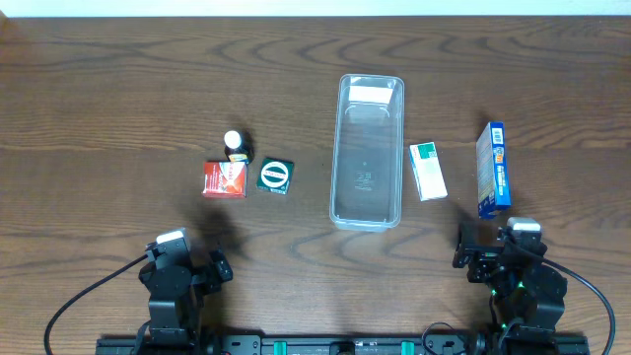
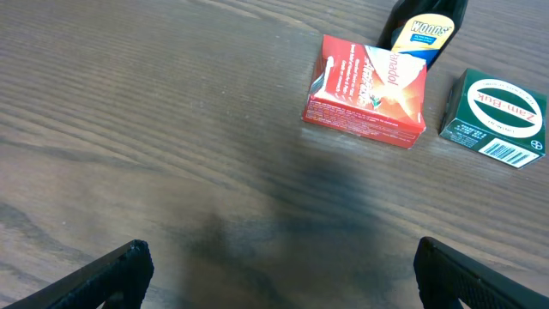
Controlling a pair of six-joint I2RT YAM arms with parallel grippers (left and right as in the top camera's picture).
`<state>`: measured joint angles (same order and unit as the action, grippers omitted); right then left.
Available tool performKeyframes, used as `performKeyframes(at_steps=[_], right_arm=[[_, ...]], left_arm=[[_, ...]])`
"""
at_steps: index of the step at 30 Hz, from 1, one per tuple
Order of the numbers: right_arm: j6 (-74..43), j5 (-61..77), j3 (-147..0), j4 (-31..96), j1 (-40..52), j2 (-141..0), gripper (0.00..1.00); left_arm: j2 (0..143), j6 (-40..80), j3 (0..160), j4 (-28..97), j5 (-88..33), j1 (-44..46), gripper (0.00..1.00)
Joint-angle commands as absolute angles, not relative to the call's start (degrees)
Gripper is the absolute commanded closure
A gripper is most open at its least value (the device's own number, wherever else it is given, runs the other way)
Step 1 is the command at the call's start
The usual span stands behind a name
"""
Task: Pack container
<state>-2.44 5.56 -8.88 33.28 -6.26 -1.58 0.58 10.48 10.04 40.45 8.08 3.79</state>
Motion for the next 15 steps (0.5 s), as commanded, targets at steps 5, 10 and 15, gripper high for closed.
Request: performKeyframes(at_steps=[5,10,15], right_arm=[[-3.2,5.1,-8.7,33.2,-6.0,-1.1,0.01],[-5.3,8.4,-8.7,32.9,-6.0,-1.1,0.01],[-17.2,17.5,-8.7,32.6,-6.0,-1.1,0.01]], left_arm=[[0.3,10.2,9.3,40.6,8.1,3.4,0.02],[0.3,10.2,9.3,40.6,8.1,3.4,0.02],[0.3,10.2,9.3,40.6,8.1,3.4,0.02]])
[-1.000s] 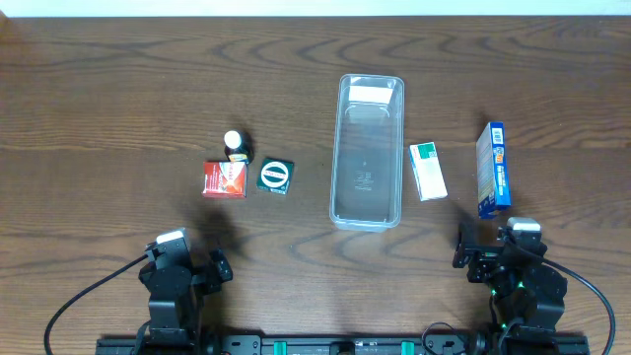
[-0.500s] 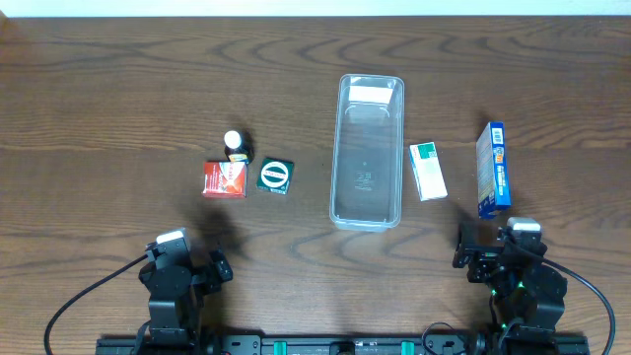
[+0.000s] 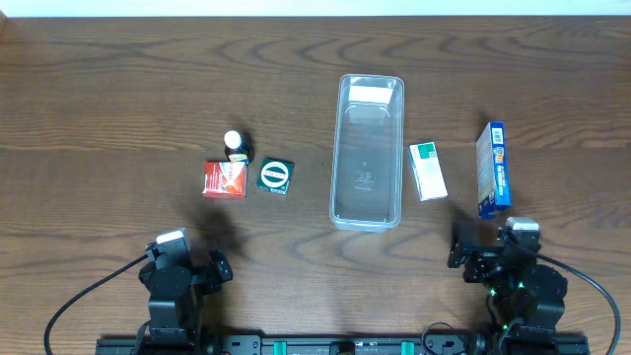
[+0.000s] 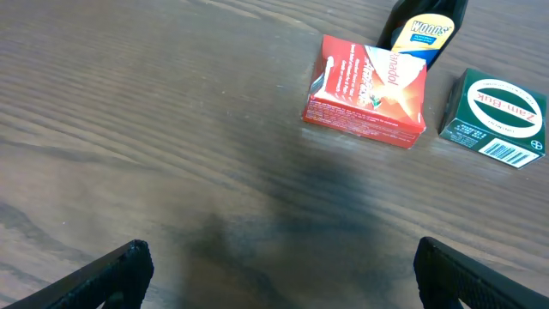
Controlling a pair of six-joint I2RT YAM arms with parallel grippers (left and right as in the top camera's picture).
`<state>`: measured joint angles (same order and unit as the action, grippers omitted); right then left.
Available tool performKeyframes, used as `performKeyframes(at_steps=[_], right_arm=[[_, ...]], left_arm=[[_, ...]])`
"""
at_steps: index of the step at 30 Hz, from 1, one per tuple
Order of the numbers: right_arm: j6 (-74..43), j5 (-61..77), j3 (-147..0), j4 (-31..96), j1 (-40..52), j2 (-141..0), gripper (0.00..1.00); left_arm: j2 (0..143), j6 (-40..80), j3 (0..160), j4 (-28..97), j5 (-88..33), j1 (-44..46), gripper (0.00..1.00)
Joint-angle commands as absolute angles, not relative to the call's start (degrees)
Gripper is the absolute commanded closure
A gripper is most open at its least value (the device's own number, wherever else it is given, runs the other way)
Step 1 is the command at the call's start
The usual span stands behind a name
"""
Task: Pack container
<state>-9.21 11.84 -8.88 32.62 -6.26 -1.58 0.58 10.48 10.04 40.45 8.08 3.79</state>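
Note:
The clear plastic container (image 3: 367, 153) lies empty at the table's middle. To its left stand a red box (image 3: 225, 178) (image 4: 364, 90), a green box (image 3: 275, 176) (image 4: 497, 116) and a small dark bottle (image 3: 236, 145) (image 4: 425, 30). To its right lie a white-and-green box (image 3: 427, 171) and a blue box (image 3: 494, 170). My left gripper (image 3: 189, 258) (image 4: 279, 275) hangs open near the front edge, short of the red box, with nothing between its fingers. My right gripper (image 3: 498, 247) sits just in front of the blue box and looks open and empty.
The dark wooden table (image 3: 118, 108) stretches bare to the far left and far back. Both arm bases and their cables sit at the front edge (image 3: 315, 340).
My right gripper has shifted slightly to the left. The left gripper and all the objects are where they were.

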Motion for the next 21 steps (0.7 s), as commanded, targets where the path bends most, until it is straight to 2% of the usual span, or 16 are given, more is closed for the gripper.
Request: performKeyframes(at_steps=[1,5,10,21], right_arm=[[-17.8,17.7,-8.7,32.4,-6.0,-1.1,0.01],[-18.2,23.8,-10.2,26.3,-6.0,-1.3,0.01],[-16.9,20.4,-23.2,24.9,-6.0,-10.1,0.01],[-6.3,7.5,-63.5,49.6,-6.0,-56.6,0.01]], left_arm=[[0.3,10.2,9.3,40.6,8.1,3.4,0.02],[0.3,10.2,9.3,40.6,8.1,3.4,0.02],[0.3,10.2,9.3,40.6,8.1,3.4,0.02],[0.3,10.2,9.3,40.6,8.1,3.4,0.02]])
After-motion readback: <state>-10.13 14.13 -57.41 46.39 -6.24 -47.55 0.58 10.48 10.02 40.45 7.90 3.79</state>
